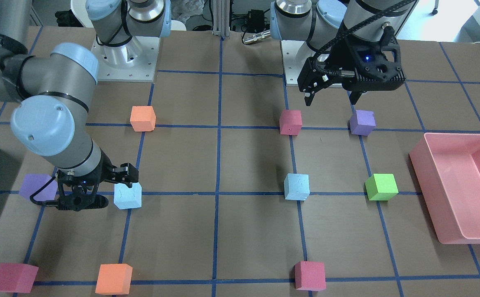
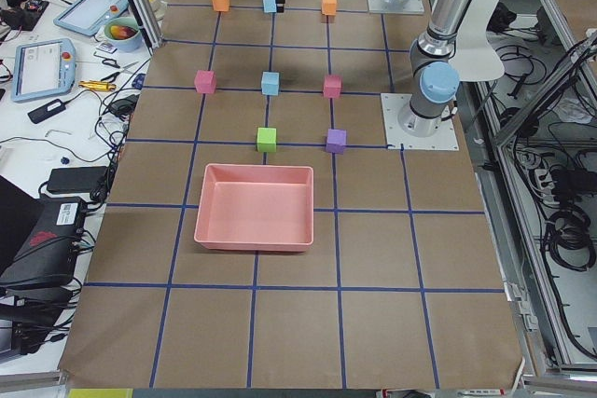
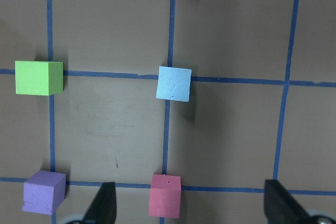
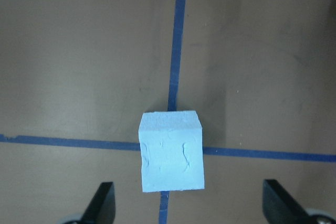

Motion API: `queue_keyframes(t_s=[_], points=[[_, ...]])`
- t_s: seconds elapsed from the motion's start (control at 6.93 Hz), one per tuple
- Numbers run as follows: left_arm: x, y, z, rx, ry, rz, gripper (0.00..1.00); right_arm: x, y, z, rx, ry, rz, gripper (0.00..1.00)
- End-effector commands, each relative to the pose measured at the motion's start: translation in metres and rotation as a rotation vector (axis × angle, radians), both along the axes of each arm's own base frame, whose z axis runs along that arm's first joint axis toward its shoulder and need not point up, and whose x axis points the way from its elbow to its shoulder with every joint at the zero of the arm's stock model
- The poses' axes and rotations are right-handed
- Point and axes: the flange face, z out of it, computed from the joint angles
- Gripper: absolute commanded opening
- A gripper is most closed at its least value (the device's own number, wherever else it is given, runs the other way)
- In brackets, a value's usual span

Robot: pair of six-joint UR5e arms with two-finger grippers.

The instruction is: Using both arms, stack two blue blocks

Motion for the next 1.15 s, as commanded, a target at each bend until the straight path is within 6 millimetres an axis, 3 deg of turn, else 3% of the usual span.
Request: queue_keyframes(t_s=[0.0, 0.29, 0.87, 1.01], points=[[0.0, 0.0, 0.0, 0.0, 0.0, 0.0, 1.0, 0.001, -0.009, -0.054, 0.031, -0.006, 0.046, 1.0], [0.0, 0.0, 0.0, 0.0, 0.0, 0.0, 1.0, 0.0, -0.002, -0.083, 0.044, -0.01, 0.035, 1.0], [0.001, 0.0, 0.0, 0.0, 0.0, 0.001, 1.0, 0.004, 0.014, -0.109, 0.103, -0.048, 0.022, 1.0], [0.0, 0.0, 0.0, 0.0, 0.0, 0.0, 1.0, -0.002, 0.014, -0.109, 0.103, -0.046, 0.007, 0.68]])
